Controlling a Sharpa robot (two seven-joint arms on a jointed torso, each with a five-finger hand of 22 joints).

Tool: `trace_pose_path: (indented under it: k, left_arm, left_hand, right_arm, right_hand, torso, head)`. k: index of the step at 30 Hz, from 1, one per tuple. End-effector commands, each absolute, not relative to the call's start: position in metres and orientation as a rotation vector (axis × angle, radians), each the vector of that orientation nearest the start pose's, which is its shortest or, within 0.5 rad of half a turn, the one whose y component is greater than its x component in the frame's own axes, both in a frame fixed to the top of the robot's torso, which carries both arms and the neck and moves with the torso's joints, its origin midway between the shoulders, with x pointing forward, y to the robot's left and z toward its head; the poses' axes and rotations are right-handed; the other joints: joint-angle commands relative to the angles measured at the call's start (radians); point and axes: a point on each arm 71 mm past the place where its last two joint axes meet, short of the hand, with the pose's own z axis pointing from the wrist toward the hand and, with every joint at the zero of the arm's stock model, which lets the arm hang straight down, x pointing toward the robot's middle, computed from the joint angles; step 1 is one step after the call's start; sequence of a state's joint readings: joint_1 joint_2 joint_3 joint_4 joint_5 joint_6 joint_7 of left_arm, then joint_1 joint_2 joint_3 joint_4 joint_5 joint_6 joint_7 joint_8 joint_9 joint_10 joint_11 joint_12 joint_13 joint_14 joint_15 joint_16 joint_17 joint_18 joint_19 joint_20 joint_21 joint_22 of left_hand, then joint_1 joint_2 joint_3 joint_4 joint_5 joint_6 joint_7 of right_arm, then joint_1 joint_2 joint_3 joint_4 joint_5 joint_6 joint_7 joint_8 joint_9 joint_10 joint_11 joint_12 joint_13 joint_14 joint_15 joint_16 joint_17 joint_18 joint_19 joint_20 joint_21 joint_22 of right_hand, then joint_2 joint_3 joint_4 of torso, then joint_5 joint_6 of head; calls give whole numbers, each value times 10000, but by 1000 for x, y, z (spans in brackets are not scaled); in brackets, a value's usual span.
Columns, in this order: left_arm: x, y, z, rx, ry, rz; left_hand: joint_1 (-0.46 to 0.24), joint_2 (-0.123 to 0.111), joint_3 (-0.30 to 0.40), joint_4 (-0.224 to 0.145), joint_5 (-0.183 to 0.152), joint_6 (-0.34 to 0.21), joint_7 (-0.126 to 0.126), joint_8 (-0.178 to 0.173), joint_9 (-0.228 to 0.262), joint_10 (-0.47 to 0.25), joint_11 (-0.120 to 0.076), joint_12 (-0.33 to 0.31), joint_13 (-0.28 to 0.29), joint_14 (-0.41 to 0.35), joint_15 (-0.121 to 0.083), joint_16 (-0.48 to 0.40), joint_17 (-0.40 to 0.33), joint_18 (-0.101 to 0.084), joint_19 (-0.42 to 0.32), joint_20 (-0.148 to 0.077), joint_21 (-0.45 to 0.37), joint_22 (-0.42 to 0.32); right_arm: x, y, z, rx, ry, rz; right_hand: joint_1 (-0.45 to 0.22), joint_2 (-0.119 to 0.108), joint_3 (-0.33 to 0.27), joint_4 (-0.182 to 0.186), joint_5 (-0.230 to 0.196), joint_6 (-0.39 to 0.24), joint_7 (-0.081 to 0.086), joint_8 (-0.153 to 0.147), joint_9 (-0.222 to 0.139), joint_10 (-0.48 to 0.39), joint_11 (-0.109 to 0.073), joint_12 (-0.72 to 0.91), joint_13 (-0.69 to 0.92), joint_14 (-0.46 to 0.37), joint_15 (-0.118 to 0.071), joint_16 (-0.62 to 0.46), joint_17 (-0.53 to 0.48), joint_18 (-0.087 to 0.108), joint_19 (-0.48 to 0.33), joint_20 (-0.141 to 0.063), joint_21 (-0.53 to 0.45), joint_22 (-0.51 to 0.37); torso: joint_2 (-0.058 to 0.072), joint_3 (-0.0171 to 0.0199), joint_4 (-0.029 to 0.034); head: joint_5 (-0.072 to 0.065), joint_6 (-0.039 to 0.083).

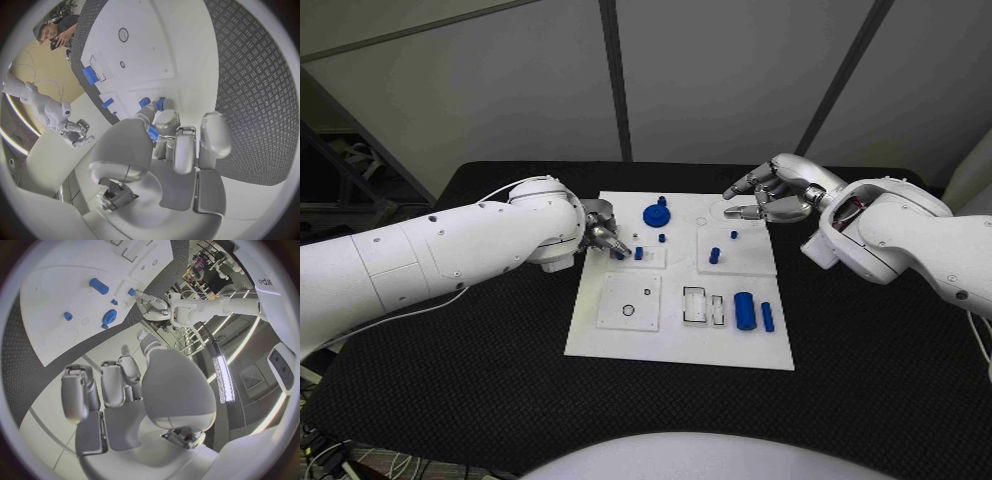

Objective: Assemble the parts on the task board

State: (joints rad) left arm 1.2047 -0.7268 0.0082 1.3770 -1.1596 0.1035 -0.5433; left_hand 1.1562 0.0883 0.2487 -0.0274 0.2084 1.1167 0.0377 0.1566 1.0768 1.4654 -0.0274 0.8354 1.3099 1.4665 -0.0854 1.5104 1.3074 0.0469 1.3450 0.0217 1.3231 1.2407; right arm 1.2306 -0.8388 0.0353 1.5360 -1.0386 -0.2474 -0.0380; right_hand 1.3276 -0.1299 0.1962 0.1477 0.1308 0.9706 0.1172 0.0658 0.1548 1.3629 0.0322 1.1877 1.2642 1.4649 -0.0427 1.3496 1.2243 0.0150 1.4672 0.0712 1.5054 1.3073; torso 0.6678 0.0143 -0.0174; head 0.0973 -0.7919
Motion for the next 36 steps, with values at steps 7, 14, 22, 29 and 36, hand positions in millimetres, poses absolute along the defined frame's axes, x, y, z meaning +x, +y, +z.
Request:
trace_pose_path:
  k: [7, 14, 22, 29, 36]
  left_arm:
    - [511, 218, -226, -2596, 22576, -2535]
    - [512, 219, -227, -2672, 22600, -2523]
    - [512, 221, -227, -2749, 22565, -2491]
    - [513, 221, -226, -2851, 22462, -2487]
    - [513, 220, -226, -2901, 22469, -2576]
  left_hand:
    - [-948, -547, 1265, -644, -182, 50, -183, 14, 184, 644, -159, 44, 646, 838, -166, -13, 1756, 379, 40, -60, -40, 47]
    - [-1180, -1063, 970, 63, -356, 139, -231, 13, 238, 648, -199, 77, 688, 841, -225, -4, 1767, 371, 70, -125, -42, 84]
    - [-1115, -1251, 916, 476, -440, 176, -236, 1, 267, 648, -208, 84, 707, 841, -240, -2, 1769, 367, 85, -148, -45, 107]
    - [-910, -1538, 747, 1213, -1489, 250, -241, 5, 354, 656, -208, 115, 742, 840, -255, 0, 1769, 356, 117, -162, -42, 159]
    - [-843, -1636, 661, 1432, -1532, 273, -234, 9, 386, 659, -205, 141, 756, 844, -252, 10, 1782, 354, 129, -165, -36, 180]
  right_arm:
    - [496, -193, -145, 1743, 17169, 9513]
    - [497, -193, -145, 1740, 17170, 9517]
    - [497, -194, -145, 1747, 17171, 9505]
    - [497, -194, -145, 1750, 17167, 9502]
    - [497, -194, -145, 1742, 17184, 9507]
  right_hand:
    - [-46, 68, 6, 62, 41, 47, -7, 5, 14, -32, 4, -27, -13, 274, -11, -69, -13, 75, 501, -32, -49, 1804]
    - [-48, 67, 4, 73, 41, 41, -6, 1, 19, -32, 4, -27, -15, 275, -11, -84, -24, 75, 501, -34, -54, 1802]
    - [-48, 67, 4, 73, 41, 41, -6, 1, 19, -32, 4, -27, -15, 275, -11, -84, -24, 75, 501, -34, -54, 1802]
    - [-48, 67, 4, 73, 41, 41, -6, 1, 19, -32, 4, -27, -15, 275, -11, -84, -24, 75, 501, -34, -54, 1802]
    - [-54, 63, 0, 81, 39, 34, -5, -2, 21, -36, 5, -35, -22, 273, -11, -95, -35, 79, 494, -34, -65, 1789]
  torso:
    - [-2, -3, -1]
    - [4, -4, 6]
    - [3, -1, -5]
    - [4, 1, -1]
    - [4, 2, -8]
  head:
    - [-1, -3]
    - [6, -6]
    - [17, -3]
    - [19, 1]
    - [13, -6]
